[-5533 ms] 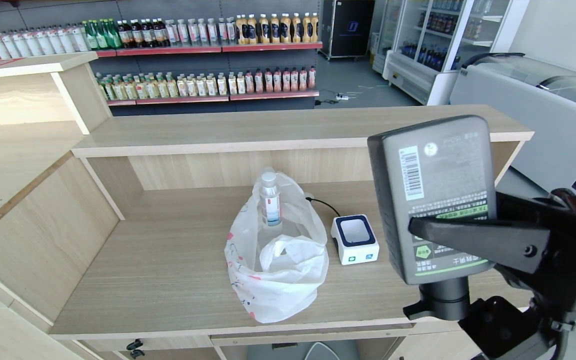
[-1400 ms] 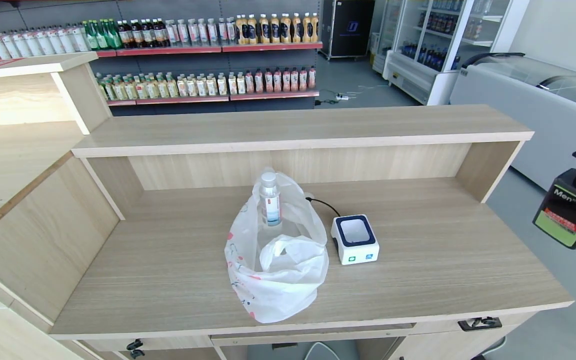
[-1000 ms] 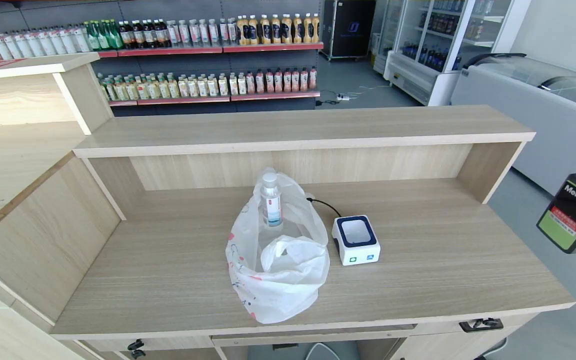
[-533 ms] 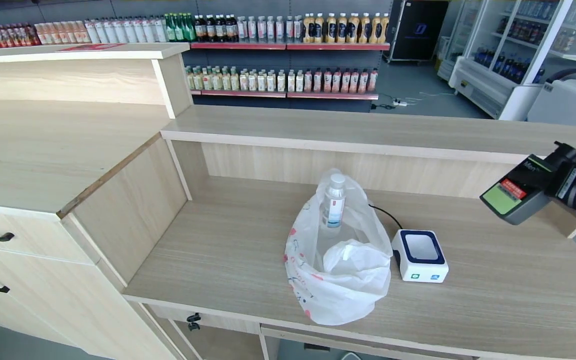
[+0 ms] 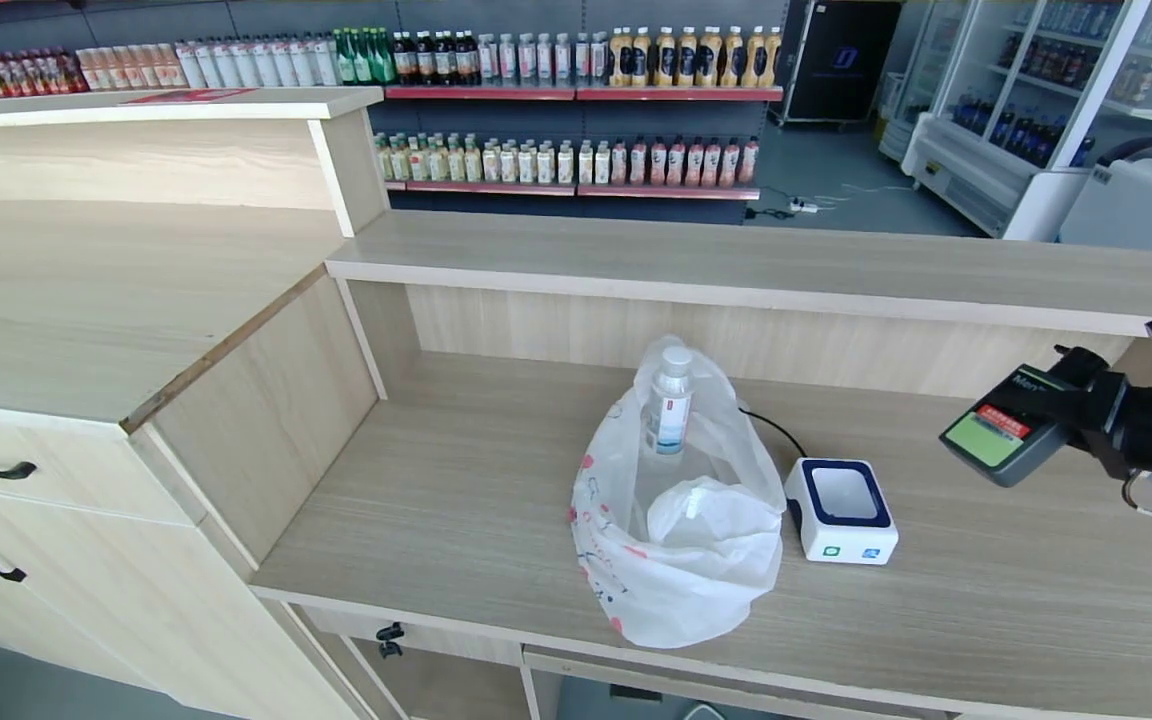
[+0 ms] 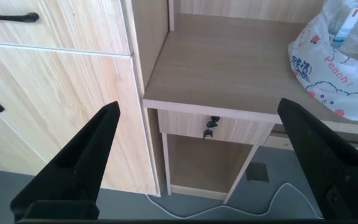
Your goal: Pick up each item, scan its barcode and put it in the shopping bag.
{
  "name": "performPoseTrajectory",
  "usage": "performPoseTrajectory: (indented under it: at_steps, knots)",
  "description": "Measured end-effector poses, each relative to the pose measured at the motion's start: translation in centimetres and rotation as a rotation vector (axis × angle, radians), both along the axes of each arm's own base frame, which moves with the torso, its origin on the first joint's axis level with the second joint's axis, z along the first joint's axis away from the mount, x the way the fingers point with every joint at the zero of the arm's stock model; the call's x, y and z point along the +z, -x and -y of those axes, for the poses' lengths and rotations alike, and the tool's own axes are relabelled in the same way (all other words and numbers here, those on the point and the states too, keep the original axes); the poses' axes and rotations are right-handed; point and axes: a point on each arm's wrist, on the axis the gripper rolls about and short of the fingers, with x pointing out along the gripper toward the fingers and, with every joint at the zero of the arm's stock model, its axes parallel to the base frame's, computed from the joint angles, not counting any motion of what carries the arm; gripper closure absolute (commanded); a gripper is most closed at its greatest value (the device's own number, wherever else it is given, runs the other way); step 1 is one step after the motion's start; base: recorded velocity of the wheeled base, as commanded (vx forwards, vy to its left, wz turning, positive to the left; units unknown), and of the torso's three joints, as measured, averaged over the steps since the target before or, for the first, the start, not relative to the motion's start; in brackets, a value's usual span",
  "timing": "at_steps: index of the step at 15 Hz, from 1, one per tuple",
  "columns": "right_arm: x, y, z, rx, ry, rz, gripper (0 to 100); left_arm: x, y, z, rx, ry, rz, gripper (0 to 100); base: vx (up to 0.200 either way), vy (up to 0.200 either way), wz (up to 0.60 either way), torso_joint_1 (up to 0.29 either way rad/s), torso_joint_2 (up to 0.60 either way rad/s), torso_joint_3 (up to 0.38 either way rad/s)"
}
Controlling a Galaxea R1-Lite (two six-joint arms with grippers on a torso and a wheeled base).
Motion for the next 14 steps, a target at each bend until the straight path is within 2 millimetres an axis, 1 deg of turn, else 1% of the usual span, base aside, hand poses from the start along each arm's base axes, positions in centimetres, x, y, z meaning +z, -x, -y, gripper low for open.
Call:
performPoseTrajectory:
  at_steps: [2, 4, 6, 11, 14]
  knots:
    - [-1.7, -0.1, 0.5, 0.026, 0.005, -0.034, 100, 0.0, 0.0, 0.0, 0.0, 0.0, 0.0, 0, 0.0, 0.0, 0.0, 0.0, 0.0, 0.0]
    - [-2.6, -0.2, 0.6, 0.035, 0.003, -0.056, 100, 0.0, 0.0, 0.0, 0.0, 0.0, 0.0, 0, 0.0, 0.0, 0.0, 0.0, 0.0, 0.0]
    - [-2.7, -0.5, 0.5, 0.047, 0.014, -0.052, 100, 0.0, 0.0, 0.0, 0.0, 0.0, 0.0, 0, 0.0, 0.0, 0.0, 0.0, 0.0, 0.0]
    - [-3.1, -1.3, -1.3, 0.135, 0.006, -0.053, 100, 0.0, 0.0, 0.0, 0.0, 0.0, 0.0, 0, 0.0, 0.0, 0.0, 0.0, 0.0, 0.0]
    - [-3.3, -1.5, -1.9, 0.179, 0.019, -0.041, 100, 0.0, 0.0, 0.0, 0.0, 0.0, 0.0, 0, 0.0, 0.0, 0.0, 0.0, 0.0, 0.0]
